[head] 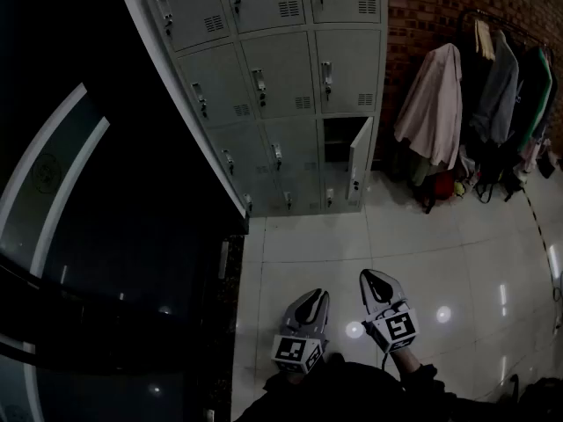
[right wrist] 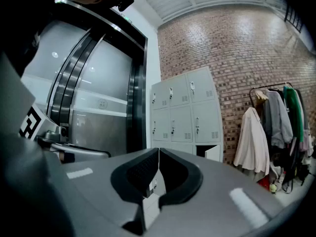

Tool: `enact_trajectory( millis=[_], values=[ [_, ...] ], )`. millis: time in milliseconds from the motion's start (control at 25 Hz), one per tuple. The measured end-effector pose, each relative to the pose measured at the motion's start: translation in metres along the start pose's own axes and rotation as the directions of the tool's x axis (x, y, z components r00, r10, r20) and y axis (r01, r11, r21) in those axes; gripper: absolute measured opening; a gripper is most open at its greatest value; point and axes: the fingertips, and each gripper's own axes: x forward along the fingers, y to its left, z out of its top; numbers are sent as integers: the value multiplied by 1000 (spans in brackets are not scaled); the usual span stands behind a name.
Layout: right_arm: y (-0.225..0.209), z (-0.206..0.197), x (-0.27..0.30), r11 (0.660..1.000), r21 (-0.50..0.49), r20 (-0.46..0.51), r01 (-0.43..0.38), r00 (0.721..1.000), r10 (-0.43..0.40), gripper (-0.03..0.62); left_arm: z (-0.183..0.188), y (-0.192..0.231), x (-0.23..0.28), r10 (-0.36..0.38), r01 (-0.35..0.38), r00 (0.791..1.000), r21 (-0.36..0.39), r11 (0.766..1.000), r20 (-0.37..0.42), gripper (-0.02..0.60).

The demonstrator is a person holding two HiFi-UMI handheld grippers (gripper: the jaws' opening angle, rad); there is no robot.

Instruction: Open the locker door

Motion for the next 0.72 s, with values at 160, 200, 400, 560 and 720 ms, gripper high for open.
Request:
enact_trajectory(
  millis=[160,200,400,560,720],
  values=[
    [-34,-3,78,1000,-29,6,12,1000,-11,0,8,53,47,0,0,1000,1,1000,4,69],
    [-44,-4,100,999,-36,8,16,1000,-15,0,8,68,61,-2,2,1000,-2,1000,1,69],
    [-105,5,226,995,-81,-12,58,998,-59,0,28,145,151,-55,55,998,-21,998,-11,70],
    [-155,24,315,991,-91,-21,100,995,-103,0,73,200,206,-91,91,996,-8,996,11,71],
    [-196,49,398,990,-79,5,118,993,-118,20,102,258,265,-86,87,996,-8,996,35,71]
  ],
)
